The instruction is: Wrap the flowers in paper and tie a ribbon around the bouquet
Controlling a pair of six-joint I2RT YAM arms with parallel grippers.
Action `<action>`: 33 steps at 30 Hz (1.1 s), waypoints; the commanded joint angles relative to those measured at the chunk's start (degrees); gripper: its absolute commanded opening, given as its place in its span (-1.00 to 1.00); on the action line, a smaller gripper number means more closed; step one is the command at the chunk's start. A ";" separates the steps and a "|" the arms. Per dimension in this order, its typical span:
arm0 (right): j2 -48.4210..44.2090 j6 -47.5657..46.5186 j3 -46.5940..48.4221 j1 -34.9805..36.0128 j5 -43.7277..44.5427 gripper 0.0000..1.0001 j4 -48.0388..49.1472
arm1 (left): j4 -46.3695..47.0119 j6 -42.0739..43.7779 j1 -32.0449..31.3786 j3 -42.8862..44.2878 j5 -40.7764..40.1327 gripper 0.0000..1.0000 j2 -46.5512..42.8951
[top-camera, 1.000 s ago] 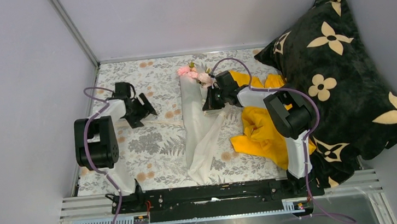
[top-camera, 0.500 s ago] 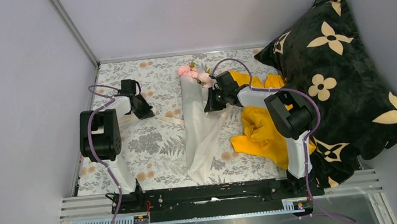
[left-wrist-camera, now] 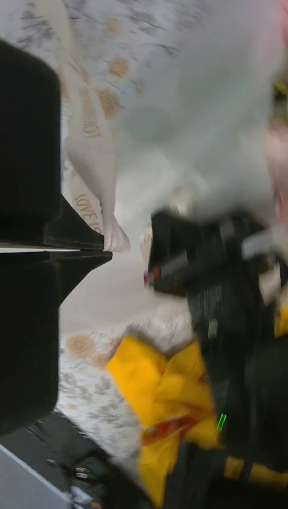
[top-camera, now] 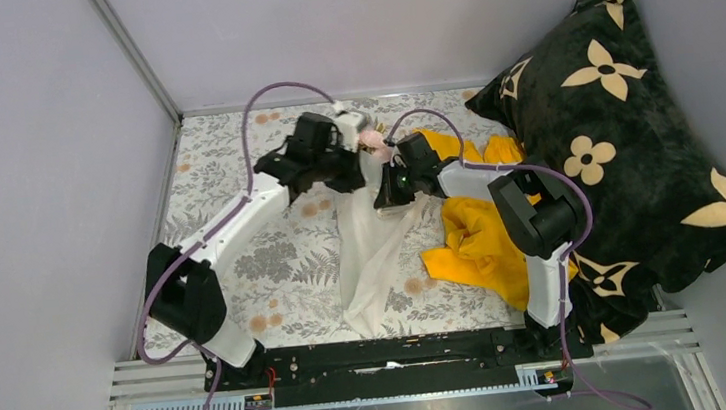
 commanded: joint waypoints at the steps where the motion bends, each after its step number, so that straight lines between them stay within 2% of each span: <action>1: -3.68 2.08 -2.15 -0.17 -4.59 -1.00 4.81 | -11.50 17.90 -8.38 3.44 0.04 -1.00 0.89; 6: -5.25 8.80 -7.36 -2.83 -11.57 -1.00 15.33 | -14.24 26.38 -13.38 9.35 -0.93 -1.00 6.29; 9: -7.74 6.50 -8.76 -3.45 -11.25 -1.00 14.73 | -15.13 28.82 -13.44 17.27 -0.61 -1.00 10.69; 12: -9.62 5.05 -10.54 -3.64 -11.28 -1.00 15.22 | -15.58 31.21 -13.39 21.36 2.35 -1.00 13.30; 16: -11.32 5.02 -12.76 -4.60 -11.40 -1.00 16.46 | -15.88 31.09 -12.07 22.44 5.18 -0.96 16.70; 20: -11.29 5.22 -13.24 -4.87 -11.46 -0.88 16.43 | -15.61 29.00 -8.08 23.94 7.79 -0.96 19.93; 22: -11.04 5.02 -13.35 -5.01 -11.27 -0.75 16.00 | -15.32 27.42 -6.38 24.86 9.09 -0.97 21.01; 25: -11.30 5.15 -13.97 -5.40 -10.01 -0.63 15.91 | -13.20 26.10 -5.67 22.87 8.79 -0.97 20.67; 26: -11.48 5.35 -13.95 -5.53 -9.82 -0.71 16.01 | -12.82 25.77 -5.66 21.91 8.48 -0.97 20.41; 28: -11.91 5.61 -13.58 -5.78 -9.05 -0.99 15.86 | -12.45 24.86 -5.58 19.60 8.41 -0.98 20.08; 33: -15.27 5.06 -12.78 -6.79 -6.07 -1.00 13.73 | -9.41 24.47 -5.56 10.48 8.72 -0.97 18.04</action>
